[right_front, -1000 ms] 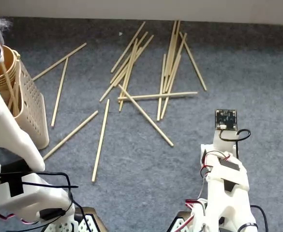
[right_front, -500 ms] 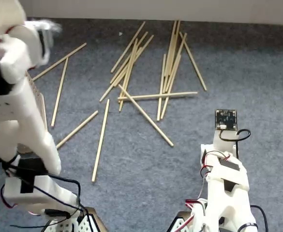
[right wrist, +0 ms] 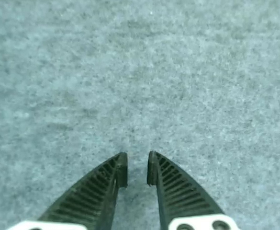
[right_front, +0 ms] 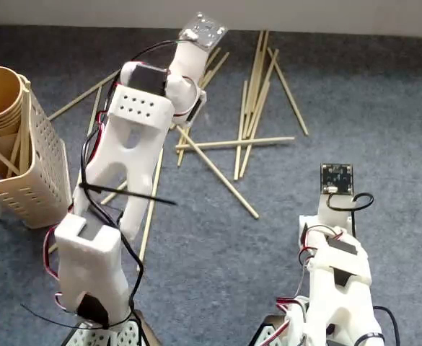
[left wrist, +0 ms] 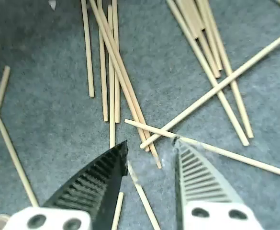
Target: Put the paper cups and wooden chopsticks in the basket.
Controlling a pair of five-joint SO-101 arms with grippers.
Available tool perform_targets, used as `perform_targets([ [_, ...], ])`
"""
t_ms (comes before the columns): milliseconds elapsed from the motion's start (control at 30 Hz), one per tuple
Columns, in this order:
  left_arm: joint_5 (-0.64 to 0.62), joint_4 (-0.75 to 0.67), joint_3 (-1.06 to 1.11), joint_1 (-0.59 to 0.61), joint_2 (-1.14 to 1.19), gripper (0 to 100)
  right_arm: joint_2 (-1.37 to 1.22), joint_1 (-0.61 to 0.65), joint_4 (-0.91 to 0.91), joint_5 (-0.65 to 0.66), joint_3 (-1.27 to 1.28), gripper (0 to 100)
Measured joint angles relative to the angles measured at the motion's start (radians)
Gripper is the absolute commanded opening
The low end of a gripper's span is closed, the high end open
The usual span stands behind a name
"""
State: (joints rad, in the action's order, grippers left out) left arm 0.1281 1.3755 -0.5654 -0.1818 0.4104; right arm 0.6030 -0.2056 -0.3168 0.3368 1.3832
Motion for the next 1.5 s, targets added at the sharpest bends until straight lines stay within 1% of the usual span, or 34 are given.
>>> perform_targets([
  [67,-0.037,-0.066,0.008,0.023,0.068,30,0.000,0.000,0.000,0.000,0.000,8.0],
  [167,-0.098,-0.173,0.011,0.052,0.143,31,0.000,0.000,0.000,0.000,0.000,8.0],
  [267,-0.114,-0.272,0.011,0.057,0.196,31,0.000,0.000,0.000,0.000,0.000,8.0],
  [333,-0.115,-0.308,0.011,0.051,0.219,31,0.000,0.000,0.000,0.000,0.000,8.0],
  [633,-0.118,-0.381,0.017,0.051,0.370,31,0.000,0.000,0.000,0.000,0.002,8.0],
  [933,-0.123,-0.394,-0.012,0.052,0.470,31,0.000,0.000,0.000,0.000,0.002,8.0],
  [1000,-0.123,-0.394,-0.031,0.052,0.491,26,0.000,0.000,0.000,0.000,0.002,8.0],
  [1067,-0.121,-0.393,-0.046,0.052,0.509,15,0.000,0.000,0.000,0.000,0.002,8.0],
  [1133,-0.121,-0.393,-0.064,0.046,0.528,3,0.000,0.000,0.000,0.000,0.002,8.0],
  [1167,-0.121,-0.393,-0.074,0.041,0.537,0,0.000,0.000,0.000,0.000,0.002,8.0],
  [1233,-0.124,-0.385,-0.092,0.037,0.545,2,0.000,0.000,0.000,0.000,0.002,8.0],
  [1300,-0.124,-0.367,-0.120,0.035,0.552,0,0.000,0.000,0.000,0.000,0.002,8.0],
  [1500,-0.118,-0.242,-0.230,0.040,0.569,0,0.000,0.000,0.000,0.000,0.002,8.0],
])
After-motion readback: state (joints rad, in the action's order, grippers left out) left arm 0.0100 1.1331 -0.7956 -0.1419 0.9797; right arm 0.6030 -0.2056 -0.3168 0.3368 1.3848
